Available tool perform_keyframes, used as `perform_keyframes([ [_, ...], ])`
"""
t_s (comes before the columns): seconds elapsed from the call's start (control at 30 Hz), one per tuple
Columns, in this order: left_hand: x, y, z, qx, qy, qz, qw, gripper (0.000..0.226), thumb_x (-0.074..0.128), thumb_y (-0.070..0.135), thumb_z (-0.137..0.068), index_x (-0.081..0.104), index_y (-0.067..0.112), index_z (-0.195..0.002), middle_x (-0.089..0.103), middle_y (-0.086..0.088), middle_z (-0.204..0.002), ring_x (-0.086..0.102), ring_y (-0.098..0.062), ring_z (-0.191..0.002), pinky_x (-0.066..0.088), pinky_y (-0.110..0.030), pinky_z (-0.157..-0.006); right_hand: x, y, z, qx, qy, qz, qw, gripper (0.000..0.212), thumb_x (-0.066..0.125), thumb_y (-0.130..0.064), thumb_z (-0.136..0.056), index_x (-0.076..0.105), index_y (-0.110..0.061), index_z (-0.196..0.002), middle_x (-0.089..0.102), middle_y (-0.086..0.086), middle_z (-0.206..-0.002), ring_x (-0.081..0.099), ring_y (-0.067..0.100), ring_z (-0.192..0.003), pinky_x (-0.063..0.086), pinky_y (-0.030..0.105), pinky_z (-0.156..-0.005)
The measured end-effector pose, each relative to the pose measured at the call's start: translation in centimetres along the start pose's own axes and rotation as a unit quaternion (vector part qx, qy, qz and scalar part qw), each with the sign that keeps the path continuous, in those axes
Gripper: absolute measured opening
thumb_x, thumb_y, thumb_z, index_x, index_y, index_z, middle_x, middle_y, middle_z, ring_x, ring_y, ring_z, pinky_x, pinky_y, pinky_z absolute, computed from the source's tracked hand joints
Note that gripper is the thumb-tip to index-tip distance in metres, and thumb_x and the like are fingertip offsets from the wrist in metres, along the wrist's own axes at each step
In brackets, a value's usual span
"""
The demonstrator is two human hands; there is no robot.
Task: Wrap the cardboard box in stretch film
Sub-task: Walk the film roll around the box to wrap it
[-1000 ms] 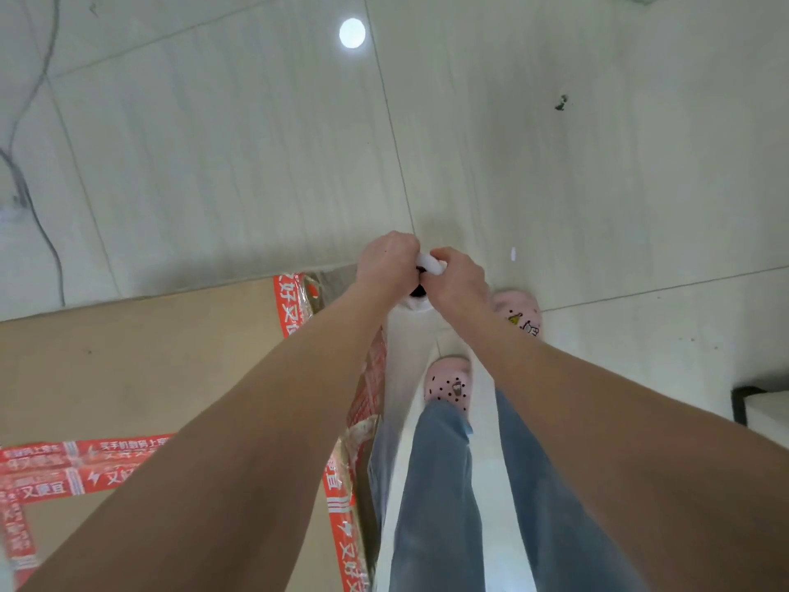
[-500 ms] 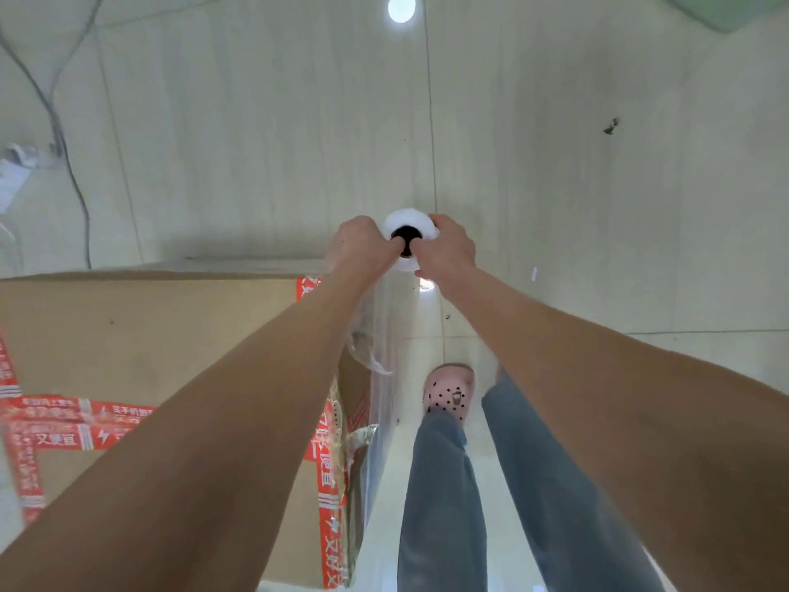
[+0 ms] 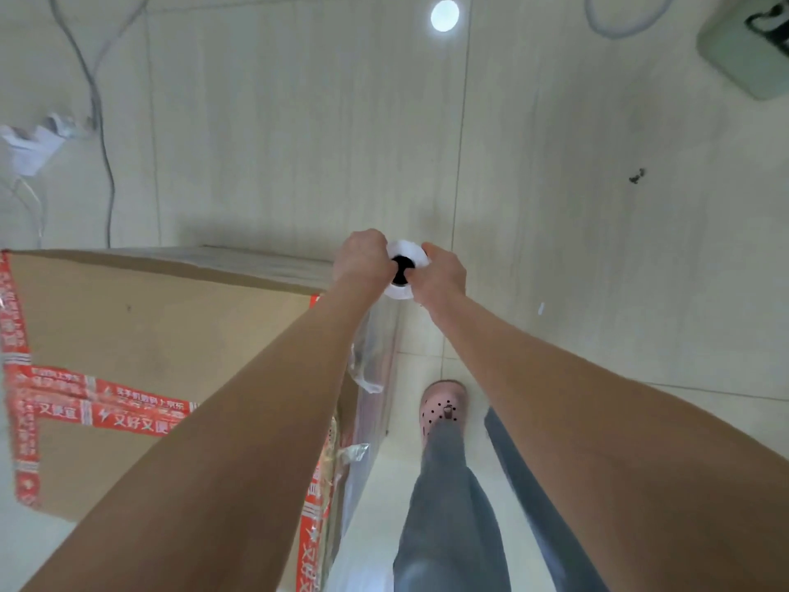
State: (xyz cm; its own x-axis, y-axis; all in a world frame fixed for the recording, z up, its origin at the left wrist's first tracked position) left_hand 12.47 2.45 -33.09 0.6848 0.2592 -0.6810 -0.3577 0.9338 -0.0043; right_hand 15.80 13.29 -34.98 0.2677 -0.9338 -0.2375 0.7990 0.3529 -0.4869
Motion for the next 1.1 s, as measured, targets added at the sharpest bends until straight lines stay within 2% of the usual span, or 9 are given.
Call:
perform_keyframes([
  [0.17, 0.4, -0.4, -0.5, 0.02, -0.037, -0.011, 0.999, 0.007, 0.056, 0.015, -0.083, 0.057, 0.015, -0.09, 0.064, -0.009, -0.102, 0.059, -0.026, -0.095, 0.041, -0.03, -0.069, 0.5, 0.1, -0.1, 0.007, -0.002, 0.024, 1.0, 0.024, 0.05, -0.006, -0.083, 0.04, -0.021, -0.067, 0.049, -0.005, -0.074, 0.043, 0.017, -0.066, 0.037, 0.028, -0.06],
  [0.3, 0.0, 0.7, -1.2, 0.101, -0.041, -0.067, 0.992, 0.054, 0.055, 0.016, -0.089, 0.043, 0.026, -0.14, 0.052, -0.004, -0.135, 0.048, -0.024, -0.126, 0.042, -0.035, -0.098, 0.4, -0.1, -0.3, 0.033, -0.023, 0.047, 0.998, 0.022, 0.051, -0.014, -0.087, 0.049, -0.036, -0.091, 0.053, -0.008, -0.102, 0.05, 0.016, -0.087, 0.037, 0.025, -0.074],
  [0.4, -0.9, 1.5, -1.7, 0.107, -0.026, -0.087, 0.99, 0.04, 0.054, 0.016, -0.088, 0.057, 0.024, -0.128, 0.058, -0.004, -0.124, 0.057, -0.025, -0.113, 0.047, -0.032, -0.083, -0.9, -0.7, -0.6, 0.039, -0.003, 0.038, 0.999, 0.041, 0.058, -0.016, -0.088, 0.049, -0.021, -0.127, 0.051, -0.004, -0.107, 0.052, 0.017, -0.089, 0.039, 0.024, -0.074],
  [0.5, -1.7, 1.1, -2.3, 0.096, -0.024, -0.079, 0.992, 0.02, 0.056, 0.016, -0.085, 0.065, 0.012, -0.102, 0.064, -0.008, -0.105, 0.062, -0.028, -0.097, 0.042, -0.029, -0.068, -1.4, -2.2, -1.0, 0.033, 0.016, 0.06, 0.998, 0.036, 0.064, -0.017, -0.083, 0.052, -0.014, -0.118, 0.056, 0.001, -0.104, 0.049, 0.015, -0.081, 0.035, 0.02, -0.061],
  [0.67, -3.5, -1.7, -4.0, 0.007, -0.014, 0.059, 0.998, 0.013, 0.06, 0.02, -0.081, 0.055, 0.009, -0.075, 0.057, -0.009, -0.078, 0.058, -0.027, -0.079, 0.041, -0.028, -0.063, -0.3, -6.3, -2.0, -0.028, 0.033, 0.085, 0.995, 0.037, 0.063, -0.015, -0.081, 0.055, -0.017, -0.117, 0.06, 0.001, -0.109, 0.05, 0.014, -0.085, 0.037, 0.021, -0.071],
  [0.77, -3.8, -4.0, -4.7, -0.075, -0.016, 0.189, 0.979, 0.017, 0.062, 0.021, -0.078, 0.058, 0.005, -0.071, 0.059, -0.007, -0.064, 0.063, -0.024, -0.063, 0.049, -0.027, -0.055, 0.8, -8.0, -2.1, -0.052, 0.019, 0.085, 0.995, 0.048, 0.063, -0.021, -0.084, 0.047, -0.017, -0.129, 0.057, 0.003, -0.119, 0.055, 0.018, -0.097, 0.042, 0.025, -0.078],
  [0.87, -3.7, -5.7, -4.4, -0.146, -0.018, 0.315, 0.938, 0.017, 0.066, 0.021, -0.078, 0.062, 0.004, -0.078, 0.062, -0.007, -0.058, 0.061, -0.017, -0.047, 0.055, -0.027, -0.057, 1.7, -8.3, -2.3, -0.008, -0.016, 0.126, 0.992, 0.055, 0.066, -0.037, -0.082, 0.043, -0.017, -0.128, 0.05, 0.0, -0.106, 0.054, 0.02, -0.093, 0.043, 0.028, -0.076],
  [1.0, -3.4, -6.5, -4.7, -0.156, -0.023, 0.38, 0.912, 0.025, 0.069, 0.024, -0.077, 0.062, 0.001, -0.079, 0.064, -0.011, -0.061, 0.066, -0.024, -0.057, 0.057, -0.031, -0.062, 2.7, -8.9, -2.8, 0.0, -0.009, 0.106, 0.994, 0.045, 0.065, -0.033, -0.083, 0.047, -0.016, -0.12, 0.052, 0.001, -0.101, 0.054, 0.02, -0.083, 0.041, 0.027, -0.068],
  [1.1, -4.6, -6.4, -6.1, -0.089, -0.016, 0.265, 0.96, 0.021, 0.065, 0.025, -0.081, 0.061, 0.005, -0.086, 0.063, -0.01, -0.076, 0.066, -0.028, -0.081, 0.047, -0.029, -0.061, 3.2, -9.9, -3.0, -0.006, 0.007, 0.118, 0.993, 0.039, 0.064, -0.028, -0.083, 0.05, -0.017, -0.118, 0.051, 0.0, -0.093, 0.054, 0.02, -0.079, 0.039, 0.026, -0.065],
])
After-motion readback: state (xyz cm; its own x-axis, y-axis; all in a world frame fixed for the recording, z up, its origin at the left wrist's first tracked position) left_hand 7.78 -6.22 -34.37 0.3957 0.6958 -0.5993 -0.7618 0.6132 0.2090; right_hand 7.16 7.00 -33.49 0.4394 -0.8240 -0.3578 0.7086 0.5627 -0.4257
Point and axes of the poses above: each hand's wrist, its own z-axis away from the middle knuckle, its own x-axis out of the palm, y = z × x, the point moved 4 cm from there along -z, towards the middle knuckle
